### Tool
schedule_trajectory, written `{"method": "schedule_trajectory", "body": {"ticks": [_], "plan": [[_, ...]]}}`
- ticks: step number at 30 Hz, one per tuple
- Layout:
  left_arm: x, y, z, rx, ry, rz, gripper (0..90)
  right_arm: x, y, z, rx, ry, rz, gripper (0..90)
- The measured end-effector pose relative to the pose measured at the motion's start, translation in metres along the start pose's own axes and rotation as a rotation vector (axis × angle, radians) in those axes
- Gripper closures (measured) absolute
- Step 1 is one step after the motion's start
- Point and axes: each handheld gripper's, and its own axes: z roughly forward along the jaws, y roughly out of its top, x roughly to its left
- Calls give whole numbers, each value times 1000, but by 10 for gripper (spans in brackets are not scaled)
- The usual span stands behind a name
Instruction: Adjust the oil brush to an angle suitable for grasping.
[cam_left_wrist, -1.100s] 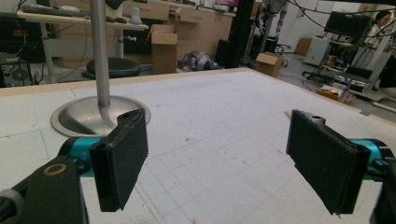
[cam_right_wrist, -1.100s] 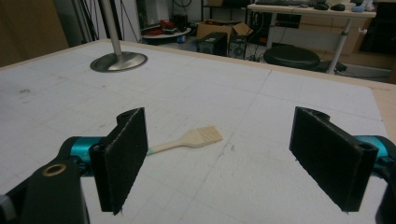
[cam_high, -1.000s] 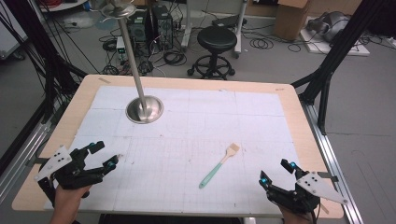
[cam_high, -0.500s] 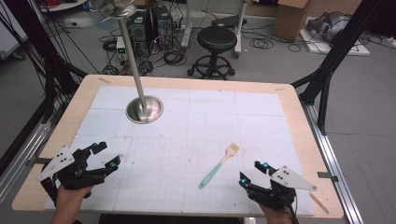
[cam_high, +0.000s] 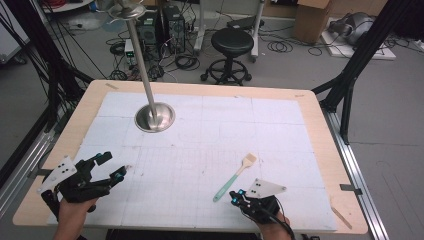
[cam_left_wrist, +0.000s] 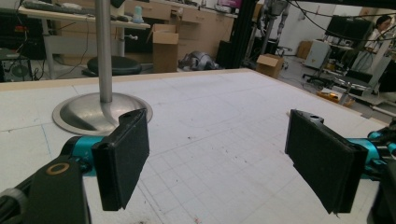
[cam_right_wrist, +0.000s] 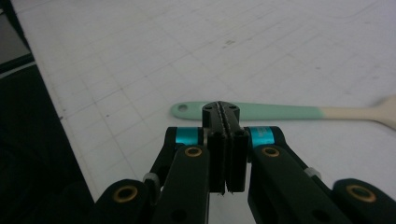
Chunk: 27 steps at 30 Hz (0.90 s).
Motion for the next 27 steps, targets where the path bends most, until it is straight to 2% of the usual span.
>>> {"method": "schedule_trajectory", "body": {"ticks": [1, 2, 5, 8, 11, 13, 20, 27], "plan": [[0, 0, 0, 0, 0, 0, 222, 0, 0, 0, 0, 0, 0, 899], [1, 0, 0, 0, 2, 0, 222, 3, 3, 9, 29, 16, -34, 899], [1, -1, -1, -1, 3, -3, 224, 7, 9, 20, 61, 41, -43, 900], [2, -1, -2, -1, 1, -8, 231, 9, 12, 30, 93, 38, -75, 899], [4, 0, -3, -7, 5, -13, 231, 7, 12, 36, 112, 45, -68, 900], [6, 0, -3, -8, 6, -18, 231, 6, 13, 38, 103, 47, -59, 899], [8, -1, -4, -13, 8, -31, 232, 4, 27, 56, 108, 27, -62, 899], [8, -1, -3, -5, 5, -30, 233, -2, 39, 71, 113, -41, -51, 899]]}}
